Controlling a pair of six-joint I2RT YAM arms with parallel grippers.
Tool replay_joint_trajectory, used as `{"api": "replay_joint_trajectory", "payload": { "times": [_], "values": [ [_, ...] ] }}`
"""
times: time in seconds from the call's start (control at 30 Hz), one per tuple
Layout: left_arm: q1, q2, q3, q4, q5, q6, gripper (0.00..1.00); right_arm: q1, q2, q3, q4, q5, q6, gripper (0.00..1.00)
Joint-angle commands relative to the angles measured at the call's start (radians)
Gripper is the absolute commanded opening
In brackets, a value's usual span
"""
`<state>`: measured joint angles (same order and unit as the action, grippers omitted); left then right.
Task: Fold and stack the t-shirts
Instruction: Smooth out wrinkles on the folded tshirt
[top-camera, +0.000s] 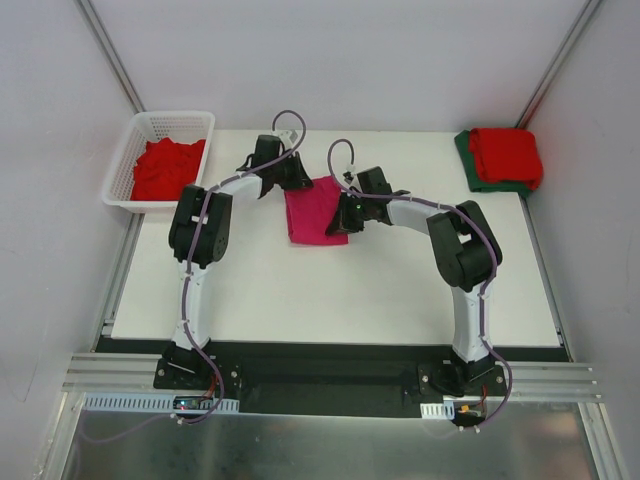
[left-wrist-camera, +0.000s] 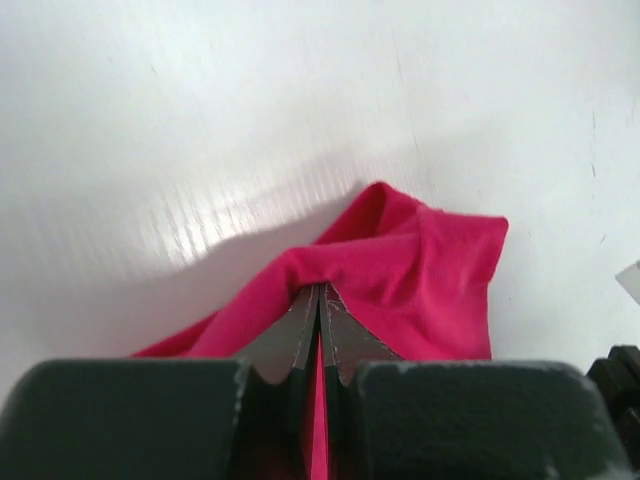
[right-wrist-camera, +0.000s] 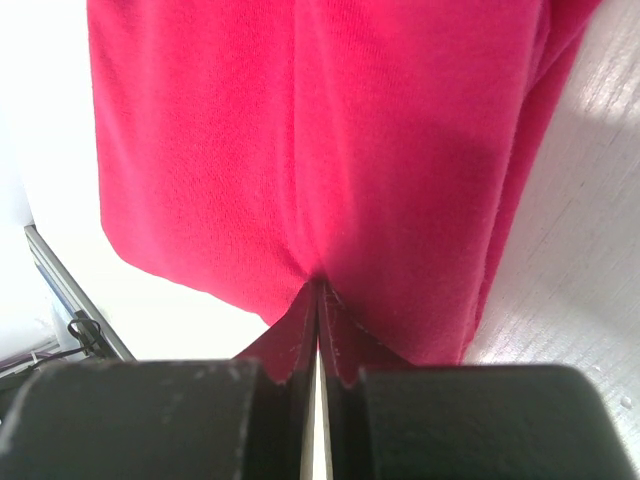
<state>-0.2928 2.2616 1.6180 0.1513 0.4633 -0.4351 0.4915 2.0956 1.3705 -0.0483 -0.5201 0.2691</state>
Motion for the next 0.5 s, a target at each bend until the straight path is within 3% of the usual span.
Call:
{"api": "replay_joint_trajectory", "payload": {
  "times": [0.0, 0.23, 0.47],
  "values": [
    [0.032, 0.035, 0.082, 0.004, -0.021, -0.001, 0.0, 0.002, 0.014, -0.019, -0.021, 0.029, -0.025, 0.01],
    [0.063, 0.058, 0.143, -0.002, 0.021, -0.016, 0.0, 0.001, 0.011, -0.024, -0.021, 0.028, -0.022, 0.01],
    [0.063, -0.1, 0.099, -0.002, 0.058, -0.016, 0.0, 0.002, -0.005, -0.027, -0.021, 0.031, -0.022, 0.01]
  ]
}}
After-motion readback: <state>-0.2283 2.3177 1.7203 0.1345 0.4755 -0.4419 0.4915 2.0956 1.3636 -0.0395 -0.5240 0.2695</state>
